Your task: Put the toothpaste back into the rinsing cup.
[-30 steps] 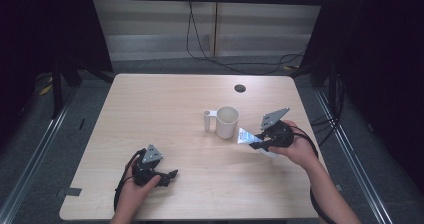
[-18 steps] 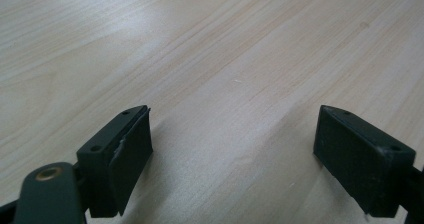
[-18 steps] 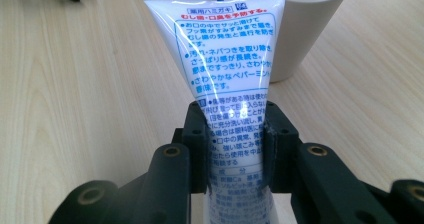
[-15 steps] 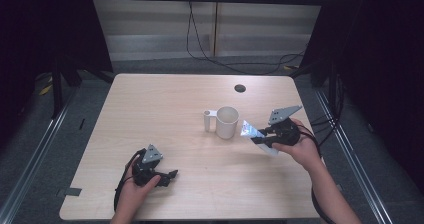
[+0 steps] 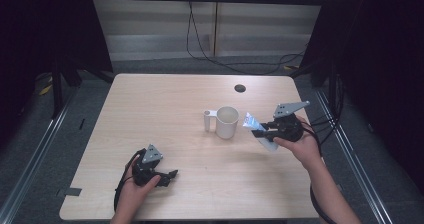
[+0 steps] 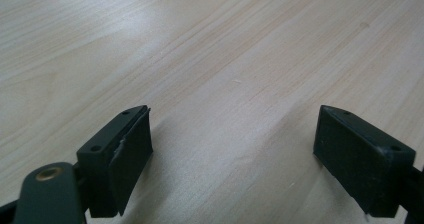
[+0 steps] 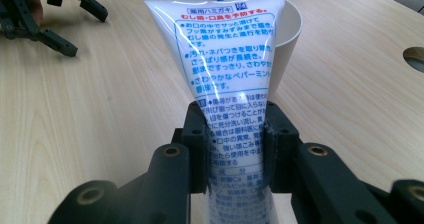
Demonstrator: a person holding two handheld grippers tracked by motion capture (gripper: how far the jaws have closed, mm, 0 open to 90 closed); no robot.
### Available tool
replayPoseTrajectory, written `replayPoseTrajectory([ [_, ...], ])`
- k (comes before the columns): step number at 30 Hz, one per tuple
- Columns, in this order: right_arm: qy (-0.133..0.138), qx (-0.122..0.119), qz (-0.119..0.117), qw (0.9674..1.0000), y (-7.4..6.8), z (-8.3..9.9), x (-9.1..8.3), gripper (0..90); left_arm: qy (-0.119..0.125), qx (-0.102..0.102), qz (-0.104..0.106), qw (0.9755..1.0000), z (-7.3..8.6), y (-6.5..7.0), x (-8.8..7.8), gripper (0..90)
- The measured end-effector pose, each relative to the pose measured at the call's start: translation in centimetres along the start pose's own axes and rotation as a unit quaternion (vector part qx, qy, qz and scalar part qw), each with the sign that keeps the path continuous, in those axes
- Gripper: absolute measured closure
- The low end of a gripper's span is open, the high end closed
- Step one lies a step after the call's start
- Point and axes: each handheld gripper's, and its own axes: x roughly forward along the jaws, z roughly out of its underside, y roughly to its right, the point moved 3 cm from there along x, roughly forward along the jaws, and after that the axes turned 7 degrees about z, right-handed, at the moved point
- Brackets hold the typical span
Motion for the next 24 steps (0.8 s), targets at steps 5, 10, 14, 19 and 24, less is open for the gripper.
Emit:
replayPoseTrajectory([
  [5,0.013,0.007,0.005,0.9999,0.2,-0.4,-0.3,69.4,0.000,0.000,0.000,1.0000,0.0,0.0,0.0,15.4],
  [10,0.030,0.020,0.012,0.9993,0.5,-0.9,-0.7,69.4,0.000,0.000,0.000,1.0000,0.0,0.0,0.0,15.4],
  [14,0.040,0.027,0.019,0.9987,0.7,-1.2,-0.9,69.4,0.000,0.000,0.000,1.0000,0.0,0.0,0.0,15.4],
  [19,0.046,0.034,0.025,0.9980,0.8,-1.7,-1.0,69.3,0.000,0.000,0.000,1.0000,0.0,0.0,0.0,15.4],
  [24,0.054,0.037,0.029,0.9974,0.9,-2.4,-1.1,69.3,0.000,0.000,0.000,1.0000,0.0,0.0,0.0,15.4],
])
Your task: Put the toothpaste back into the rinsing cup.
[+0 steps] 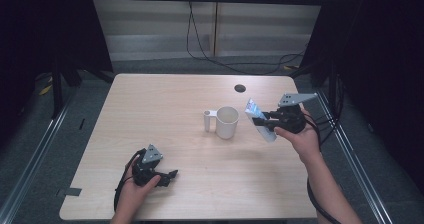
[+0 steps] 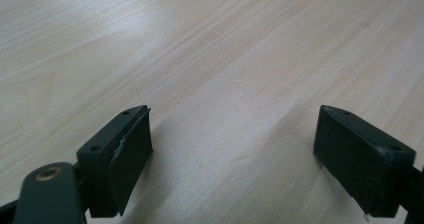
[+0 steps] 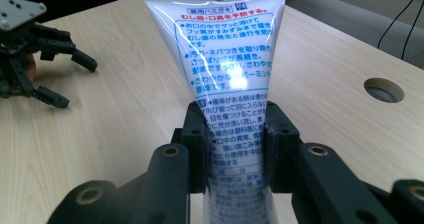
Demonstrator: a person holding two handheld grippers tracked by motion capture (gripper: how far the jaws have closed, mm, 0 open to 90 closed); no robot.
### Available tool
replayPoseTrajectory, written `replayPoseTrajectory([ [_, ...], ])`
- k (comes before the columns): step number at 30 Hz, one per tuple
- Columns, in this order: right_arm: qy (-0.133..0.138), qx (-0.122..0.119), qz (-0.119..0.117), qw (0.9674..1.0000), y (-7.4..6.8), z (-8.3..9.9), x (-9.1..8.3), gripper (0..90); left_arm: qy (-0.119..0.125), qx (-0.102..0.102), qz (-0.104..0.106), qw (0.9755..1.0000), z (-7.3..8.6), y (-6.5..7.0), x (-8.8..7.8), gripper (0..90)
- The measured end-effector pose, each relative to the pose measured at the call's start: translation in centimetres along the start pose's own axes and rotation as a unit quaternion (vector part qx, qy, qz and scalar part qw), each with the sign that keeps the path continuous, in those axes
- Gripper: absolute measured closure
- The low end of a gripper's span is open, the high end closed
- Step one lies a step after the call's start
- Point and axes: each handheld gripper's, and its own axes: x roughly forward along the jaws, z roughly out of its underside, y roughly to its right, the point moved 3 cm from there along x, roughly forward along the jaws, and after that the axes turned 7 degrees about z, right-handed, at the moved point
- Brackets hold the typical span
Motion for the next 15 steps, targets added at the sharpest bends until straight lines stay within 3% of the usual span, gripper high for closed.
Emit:
replayPoseTrajectory([
  [15,0.018,0.019,0.002,0.9997,0.1,-1.2,0.4,69.1,0.000,0.000,0.000,1.0000,0.0,0.0,0.0,15.4],
])
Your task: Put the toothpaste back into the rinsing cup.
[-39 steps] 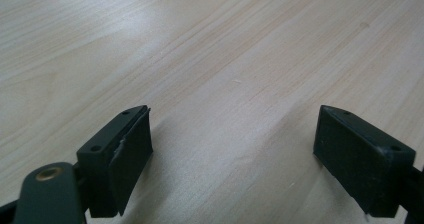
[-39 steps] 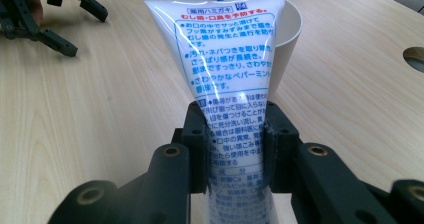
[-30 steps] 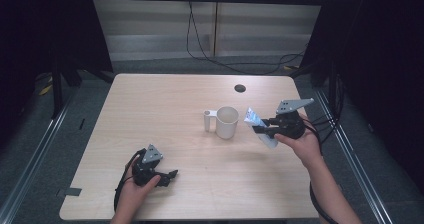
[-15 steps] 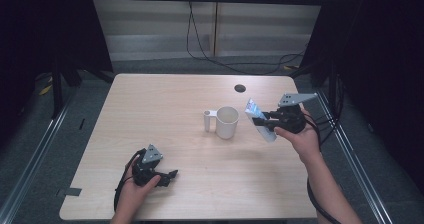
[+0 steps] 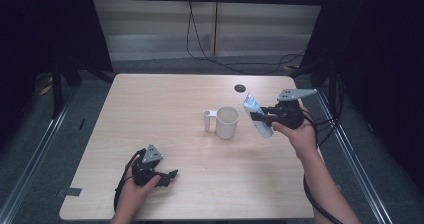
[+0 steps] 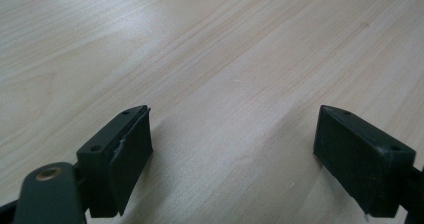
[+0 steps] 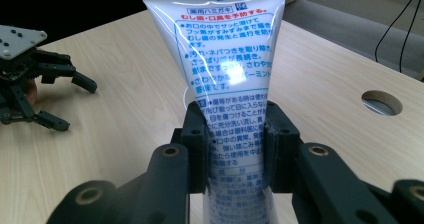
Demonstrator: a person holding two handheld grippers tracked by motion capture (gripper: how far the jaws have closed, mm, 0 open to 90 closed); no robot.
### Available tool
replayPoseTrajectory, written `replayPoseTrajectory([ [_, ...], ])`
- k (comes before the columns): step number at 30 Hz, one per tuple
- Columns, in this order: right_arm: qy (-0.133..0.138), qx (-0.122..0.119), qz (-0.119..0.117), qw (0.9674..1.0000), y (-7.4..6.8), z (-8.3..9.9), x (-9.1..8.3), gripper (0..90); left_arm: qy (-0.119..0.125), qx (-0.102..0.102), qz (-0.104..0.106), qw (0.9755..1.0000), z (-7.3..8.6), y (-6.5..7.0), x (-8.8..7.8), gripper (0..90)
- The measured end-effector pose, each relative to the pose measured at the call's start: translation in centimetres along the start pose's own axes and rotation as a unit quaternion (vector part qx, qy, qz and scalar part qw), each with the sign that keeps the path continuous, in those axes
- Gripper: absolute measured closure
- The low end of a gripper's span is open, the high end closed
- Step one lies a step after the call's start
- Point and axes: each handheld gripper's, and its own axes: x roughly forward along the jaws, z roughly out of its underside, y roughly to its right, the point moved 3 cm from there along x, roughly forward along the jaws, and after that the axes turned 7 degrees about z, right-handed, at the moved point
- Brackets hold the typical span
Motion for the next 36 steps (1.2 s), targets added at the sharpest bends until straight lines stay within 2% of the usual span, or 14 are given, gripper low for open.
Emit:
replayPoseTrajectory([
  [12,0.014,0.011,0.001,0.9998,0.2,-1.0,0.2,69.1,0.001,0.000,-0.001,1.0000,0.0,0.0,0.0,15.3],
  [36,0.035,0.006,0.008,0.9993,-0.3,-3.5,0.9,69.0,0.000,0.000,0.000,1.0000,0.0,0.0,0.0,15.4],
])
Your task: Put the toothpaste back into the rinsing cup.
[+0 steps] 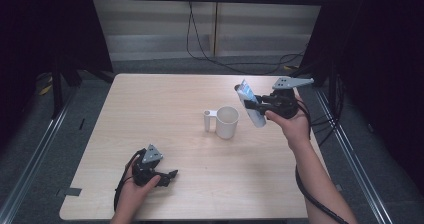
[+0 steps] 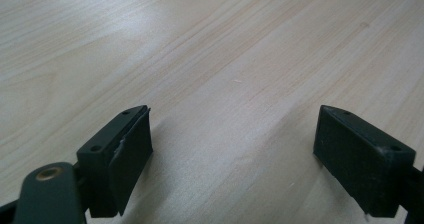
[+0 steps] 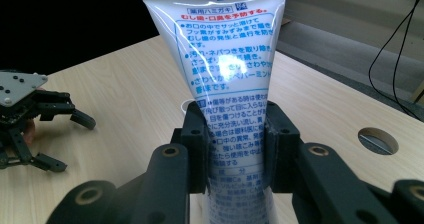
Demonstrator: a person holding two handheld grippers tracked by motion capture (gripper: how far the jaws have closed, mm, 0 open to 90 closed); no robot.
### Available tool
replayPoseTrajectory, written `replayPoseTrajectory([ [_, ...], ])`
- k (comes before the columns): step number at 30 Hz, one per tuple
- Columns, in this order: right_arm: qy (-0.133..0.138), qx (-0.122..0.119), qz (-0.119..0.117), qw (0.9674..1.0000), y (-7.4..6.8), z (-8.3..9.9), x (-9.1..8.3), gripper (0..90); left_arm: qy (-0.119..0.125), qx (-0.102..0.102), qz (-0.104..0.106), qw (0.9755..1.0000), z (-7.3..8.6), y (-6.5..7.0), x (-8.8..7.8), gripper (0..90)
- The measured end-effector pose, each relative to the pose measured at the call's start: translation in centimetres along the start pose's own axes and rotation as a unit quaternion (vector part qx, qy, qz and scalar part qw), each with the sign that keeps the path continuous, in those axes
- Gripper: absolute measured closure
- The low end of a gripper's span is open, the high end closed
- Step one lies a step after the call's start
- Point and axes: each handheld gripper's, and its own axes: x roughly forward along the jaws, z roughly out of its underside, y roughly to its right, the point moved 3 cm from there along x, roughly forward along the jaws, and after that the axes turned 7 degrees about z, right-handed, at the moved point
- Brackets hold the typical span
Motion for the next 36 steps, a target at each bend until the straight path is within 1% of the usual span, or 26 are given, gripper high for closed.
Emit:
replayPoseTrajectory([
  [7,0.007,-0.004,-0.002,1.0000,-0.3,-0.9,0.4,68.9,0.000,0.000,0.000,1.0000,0.0,0.0,0.0,15.4],
  [12,0.011,0.001,-0.005,0.9999,-0.4,-1.1,0.7,68.9,0.000,0.000,0.000,1.0000,0.0,0.0,0.0,15.4],
  [17,0.012,-0.002,-0.005,0.9999,-0.5,-1.4,1.1,68.8,0.000,0.000,0.000,1.0000,0.0,0.0,0.0,15.4],
  [21,0.017,0.001,-0.006,0.9998,-0.6,-1.7,1.4,68.8,0.000,0.000,0.000,1.0000,0.0,0.0,0.0,15.4],
  [28,0.021,0.005,-0.007,0.9997,-0.7,-1.8,1.9,68.8,0.000,0.000,0.000,1.0000,0.0,0.0,0.0,15.4],
  [36,0.022,0.003,-0.010,0.9997,-0.9,-1.9,2.5,68.7,0.000,-0.001,0.000,1.0000,0.0,0.0,0.0,15.4],
])
